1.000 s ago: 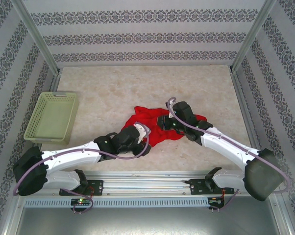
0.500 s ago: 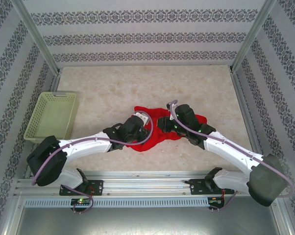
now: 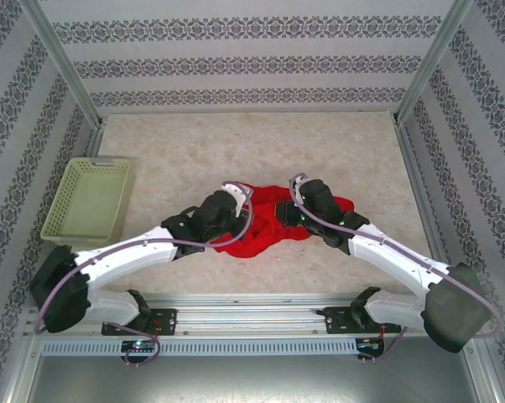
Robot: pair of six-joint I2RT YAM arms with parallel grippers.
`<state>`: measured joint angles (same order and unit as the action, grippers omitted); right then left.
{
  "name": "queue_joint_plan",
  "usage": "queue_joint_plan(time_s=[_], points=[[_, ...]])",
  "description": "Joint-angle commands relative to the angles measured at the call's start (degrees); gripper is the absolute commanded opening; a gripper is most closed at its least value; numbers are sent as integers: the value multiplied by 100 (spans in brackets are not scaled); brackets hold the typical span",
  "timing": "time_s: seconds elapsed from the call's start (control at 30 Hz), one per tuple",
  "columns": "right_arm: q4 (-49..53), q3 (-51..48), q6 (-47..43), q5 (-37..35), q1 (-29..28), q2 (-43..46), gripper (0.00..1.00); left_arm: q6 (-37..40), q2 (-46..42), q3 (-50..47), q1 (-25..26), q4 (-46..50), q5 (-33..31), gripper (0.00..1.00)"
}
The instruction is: Fold the inside-out t-shirt
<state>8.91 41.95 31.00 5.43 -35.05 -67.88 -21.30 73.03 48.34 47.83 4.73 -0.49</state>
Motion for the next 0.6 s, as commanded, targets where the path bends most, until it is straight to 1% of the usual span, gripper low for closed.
queue_joint_plan(time_s=[0.0, 0.1, 0.17, 0.23, 0.3, 0.4, 0.5, 0.57], points=[[311, 365, -104, -310, 97, -202, 28, 184, -393, -136, -251, 250, 139, 0], [421, 406, -182, -367, 86, -180, 37, 81, -399, -221, -473, 111, 631, 0], [498, 377, -214, -367, 48, 19, 41, 43, -248, -135, -512, 168, 759, 0], [546, 328, -343, -400, -178, 373, 45, 11, -84, -28, -520, 213, 825, 0], [518, 239, -475, -422, -530, 703, 48, 8, 46, 18, -521, 161, 832, 0], [239, 56, -370, -227, -1074, 905, 48, -12, 200, 119, -546, 173, 823, 0], [-365, -142, -101, 117, -1461, 661, 47, 3, 229, 143, -565, 134, 843, 0], [-836, -268, 9, 191, -1614, 355, 47, 1, 207, 118, -579, 115, 823, 0]])
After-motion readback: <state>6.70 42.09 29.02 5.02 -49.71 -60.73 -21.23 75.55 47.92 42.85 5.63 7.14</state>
